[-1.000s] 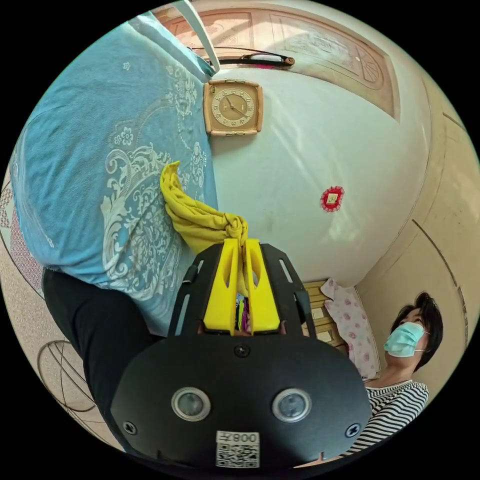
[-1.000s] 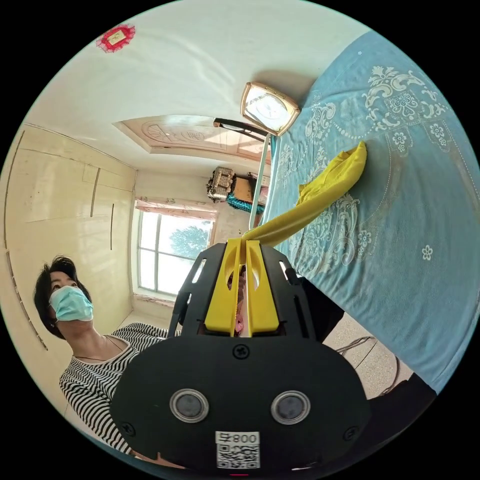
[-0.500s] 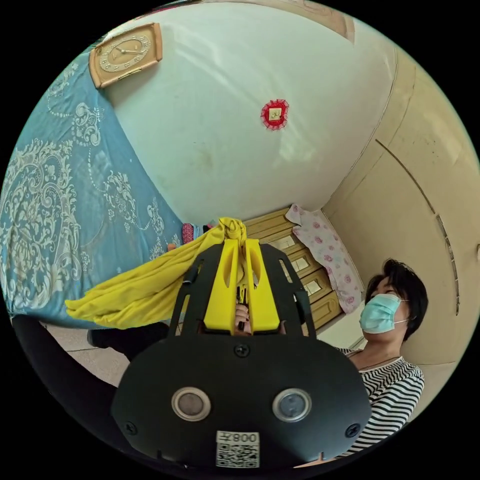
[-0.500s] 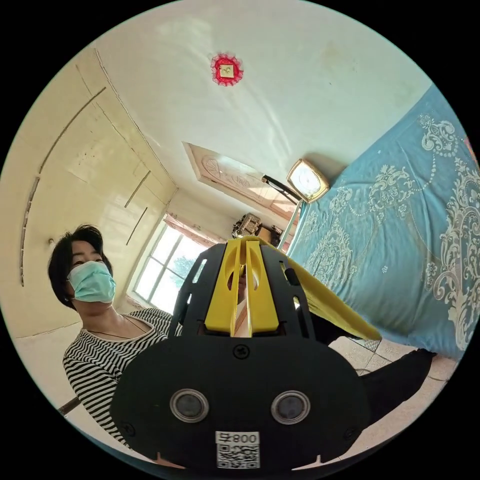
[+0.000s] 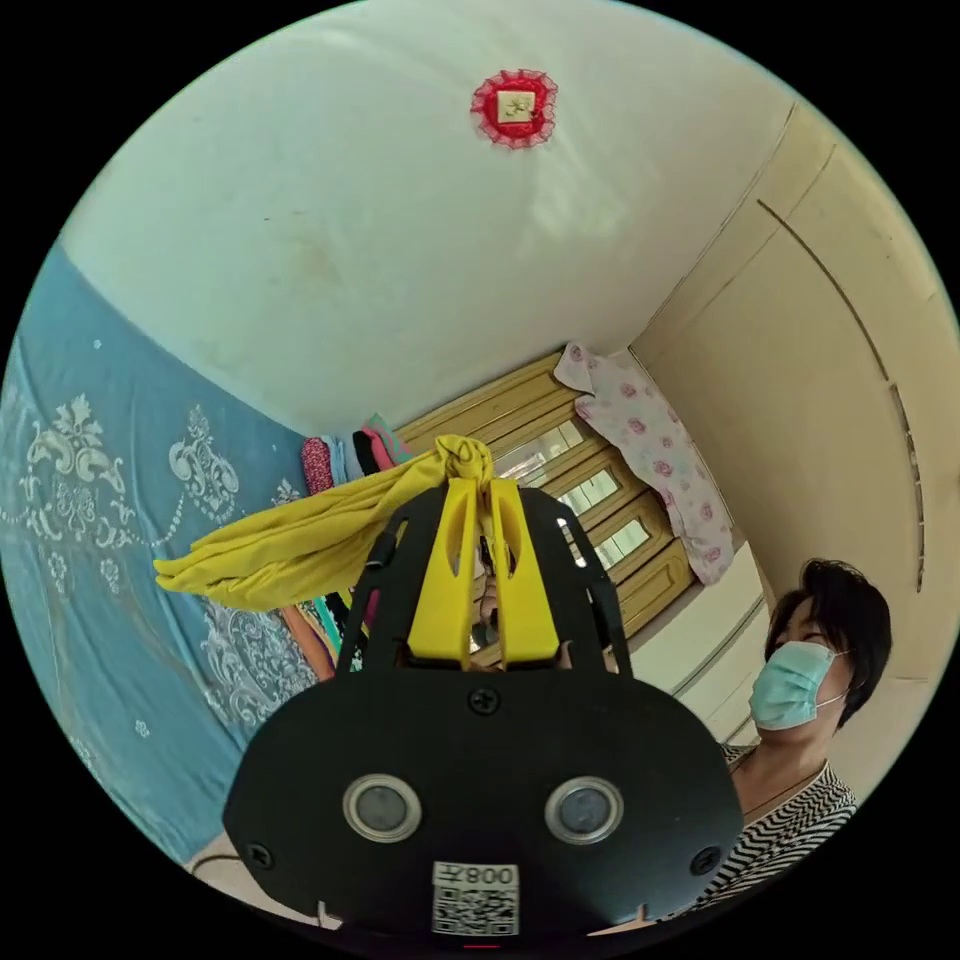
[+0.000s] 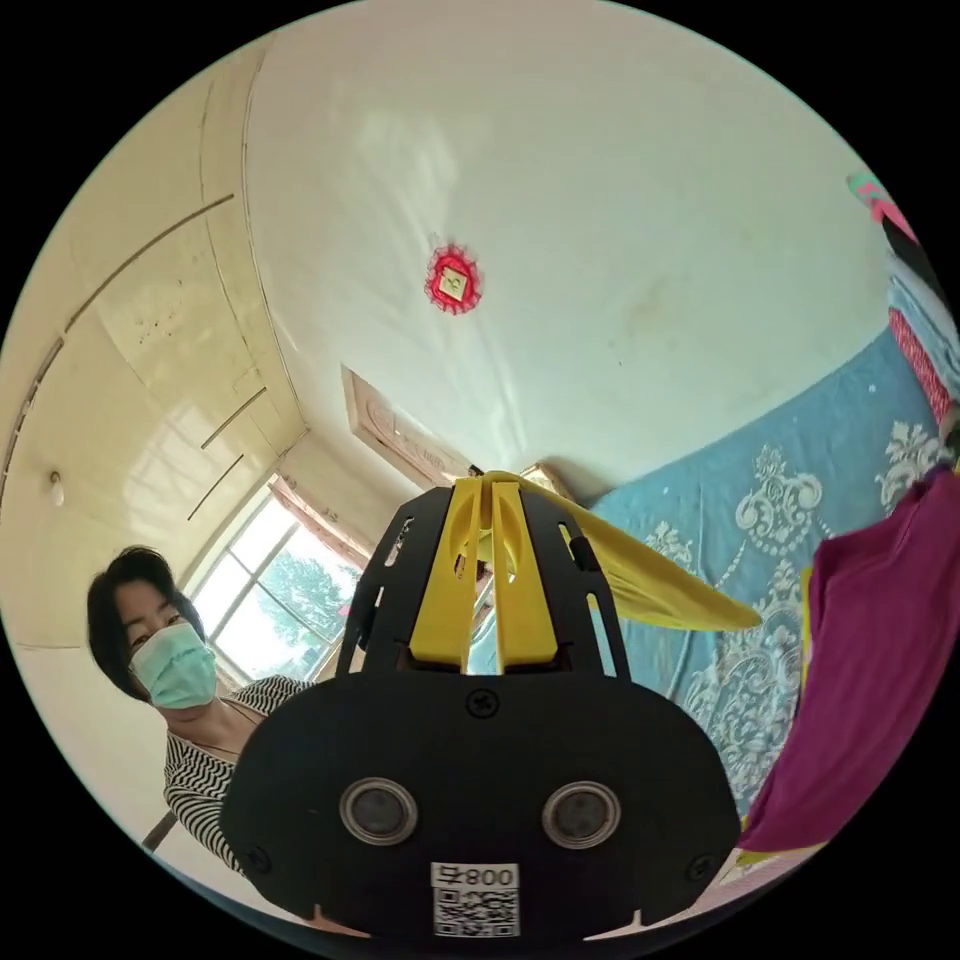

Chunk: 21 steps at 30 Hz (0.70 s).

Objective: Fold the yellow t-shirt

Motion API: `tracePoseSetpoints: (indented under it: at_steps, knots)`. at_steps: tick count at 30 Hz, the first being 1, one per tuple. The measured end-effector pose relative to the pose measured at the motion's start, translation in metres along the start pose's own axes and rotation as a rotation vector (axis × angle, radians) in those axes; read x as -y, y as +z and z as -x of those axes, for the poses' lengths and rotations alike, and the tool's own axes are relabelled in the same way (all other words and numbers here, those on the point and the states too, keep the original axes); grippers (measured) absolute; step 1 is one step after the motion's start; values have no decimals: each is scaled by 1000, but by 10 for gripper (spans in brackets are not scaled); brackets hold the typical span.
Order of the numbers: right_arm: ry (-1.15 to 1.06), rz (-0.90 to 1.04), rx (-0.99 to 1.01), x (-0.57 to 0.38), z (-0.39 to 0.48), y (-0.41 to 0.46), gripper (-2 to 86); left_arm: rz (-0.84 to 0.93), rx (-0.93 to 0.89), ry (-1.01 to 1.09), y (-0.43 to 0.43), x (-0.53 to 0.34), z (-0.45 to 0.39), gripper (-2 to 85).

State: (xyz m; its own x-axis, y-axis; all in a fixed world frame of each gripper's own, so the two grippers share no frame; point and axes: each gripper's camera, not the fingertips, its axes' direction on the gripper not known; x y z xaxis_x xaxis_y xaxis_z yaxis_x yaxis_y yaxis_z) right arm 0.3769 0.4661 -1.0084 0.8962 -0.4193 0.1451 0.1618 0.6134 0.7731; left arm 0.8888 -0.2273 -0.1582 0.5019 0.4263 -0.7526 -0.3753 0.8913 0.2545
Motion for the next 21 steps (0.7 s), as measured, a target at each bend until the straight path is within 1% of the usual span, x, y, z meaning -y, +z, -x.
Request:
tracePoseSetpoints:
  at_steps: [1,3,4,6,7,9,10,12,13,15,18,21]
  knots:
    - [-22,-13,-21,12,4,-18,12,12,-7,29,21,13,-9,25]
    - [-93,-55,-121,47,17,-91,12,71,-43,130,107,52,-41,26]
    - [-101,-70,-147,51,18,-110,13,90,-48,150,128,58,-47,26]
    - [-114,-114,-247,56,13,-187,13,179,-72,202,218,73,-63,26]
    - [-106,-123,-273,53,8,-206,13,203,-76,207,240,73,-64,25]
    - [-17,-129,-380,32,-31,-274,13,302,-74,181,325,62,-55,25]
    - [23,-128,-408,23,-46,-290,12,329,-71,165,345,56,-49,25]
    - [210,-130,-480,-18,-114,-348,12,454,-8,76,421,23,-18,25]
    - [264,-135,-482,-30,-132,-362,12,494,15,48,439,14,-9,25]
    - [447,-168,-468,-81,-195,-406,11,644,102,-86,496,-20,26,25]
    - [511,-216,-435,-122,-234,-441,12,695,83,-154,537,-31,35,26]
    - [501,-248,-401,-134,-250,-469,12,735,100,-86,575,-15,18,27]
